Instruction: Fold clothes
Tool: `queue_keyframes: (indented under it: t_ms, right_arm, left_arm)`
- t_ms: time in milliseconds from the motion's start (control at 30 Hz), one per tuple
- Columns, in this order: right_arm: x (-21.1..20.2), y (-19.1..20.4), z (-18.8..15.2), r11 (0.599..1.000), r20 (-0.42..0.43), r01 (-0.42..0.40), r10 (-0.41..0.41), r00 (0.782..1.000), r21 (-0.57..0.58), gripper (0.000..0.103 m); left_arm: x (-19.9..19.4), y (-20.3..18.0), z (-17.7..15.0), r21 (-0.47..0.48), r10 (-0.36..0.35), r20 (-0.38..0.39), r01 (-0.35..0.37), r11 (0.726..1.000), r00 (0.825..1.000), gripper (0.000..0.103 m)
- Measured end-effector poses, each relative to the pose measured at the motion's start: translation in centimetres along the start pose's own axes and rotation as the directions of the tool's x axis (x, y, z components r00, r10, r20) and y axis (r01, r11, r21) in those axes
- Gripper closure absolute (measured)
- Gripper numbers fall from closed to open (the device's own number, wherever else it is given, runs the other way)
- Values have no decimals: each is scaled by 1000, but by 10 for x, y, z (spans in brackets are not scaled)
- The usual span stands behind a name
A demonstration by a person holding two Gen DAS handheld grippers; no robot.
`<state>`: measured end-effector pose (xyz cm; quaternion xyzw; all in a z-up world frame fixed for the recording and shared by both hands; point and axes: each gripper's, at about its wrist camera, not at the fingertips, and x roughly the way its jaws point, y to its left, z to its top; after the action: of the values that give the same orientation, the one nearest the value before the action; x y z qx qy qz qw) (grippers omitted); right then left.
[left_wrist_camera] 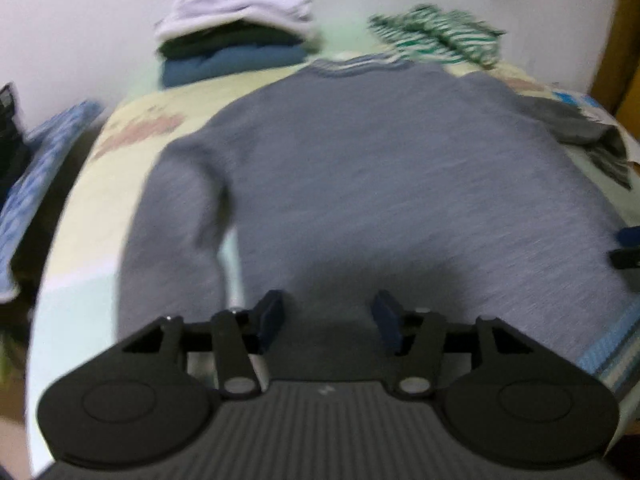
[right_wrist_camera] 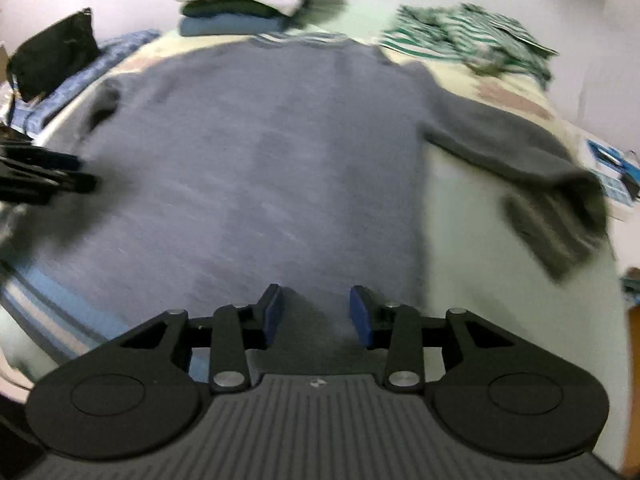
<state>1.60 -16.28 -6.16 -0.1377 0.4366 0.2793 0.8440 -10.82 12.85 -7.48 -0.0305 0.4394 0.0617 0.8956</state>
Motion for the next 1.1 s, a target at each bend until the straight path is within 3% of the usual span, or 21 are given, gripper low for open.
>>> queue_keyframes:
  t_ms: [67,100,167,300,400,433,467,500,567,667,800,833,900,933,1000,1067,1100]
  right_arm:
    - [-1,-4,10,999,32,-16,15,999,34,62]
    - [-2,-6,15,998,52,-25,22,998,52,61]
    - [9,-10,32,990,96,-72,61,994,125,48]
    - [45,-8,61,977,105,-173,160,981,127,51]
    - [53,-27,57,999,112,-19,15,994,41,55]
    - [50,-37,53,999,114,-12,8,993,30,60]
    - [46,-49,49,1000,115,-18,15,993,24,68]
    - [46,-52,54,999,122,-39,36,992,28,68]
    - [48,-54,70,995,140,-90,83,987,41,60]
    - [52,-57,93,984,168,-166,154,974,59,58]
    - [92,-51,129,988,145,-145,136,980,54,58]
    - [103,-49,138,989,139,-138,130,982,53,62]
    - [111,-69,143,991,159,-109,95,983,77,82]
    - [110,-81,142,990,156,-99,83,984,99,103]
    - [107,-110,138,966,132,-141,114,985,215,103]
    - [97,-108,143,969,161,-109,74,984,221,103]
    - [91,-104,146,972,179,-87,48,983,217,95]
  left_arm:
    - [-5,-10,8,-7,-4,14,4,1000,1000,53]
    - [-7,-18,13,-5,-14,32,14,1000,999,50]
    - [-5,-28,16,-7,-6,37,6,1000,999,40]
    - [6,-42,15,-16,37,18,-37,999,999,38]
    - [14,-52,15,-23,69,4,-69,997,998,26]
    - [17,-55,15,-25,79,-1,-79,997,997,24]
    - [17,-56,15,-31,86,-9,-87,996,996,23]
    - [15,-52,17,-44,87,-24,-88,995,996,29]
    - [13,-53,29,-27,117,0,-117,993,993,37]
    - [22,-59,56,12,165,62,-166,986,984,35]
    - [66,-56,93,51,221,80,-226,973,972,35]
    - [75,-54,101,57,235,81,-240,969,969,36]
    - [88,-41,111,57,259,67,-263,963,964,35]
    - [92,-33,113,46,259,59,-262,964,964,33]
    - [92,-14,113,6,231,52,-232,973,972,26]
    - [94,-1,113,-19,206,48,-205,979,977,22]
    - [94,3,112,-24,194,48,-193,981,980,20]
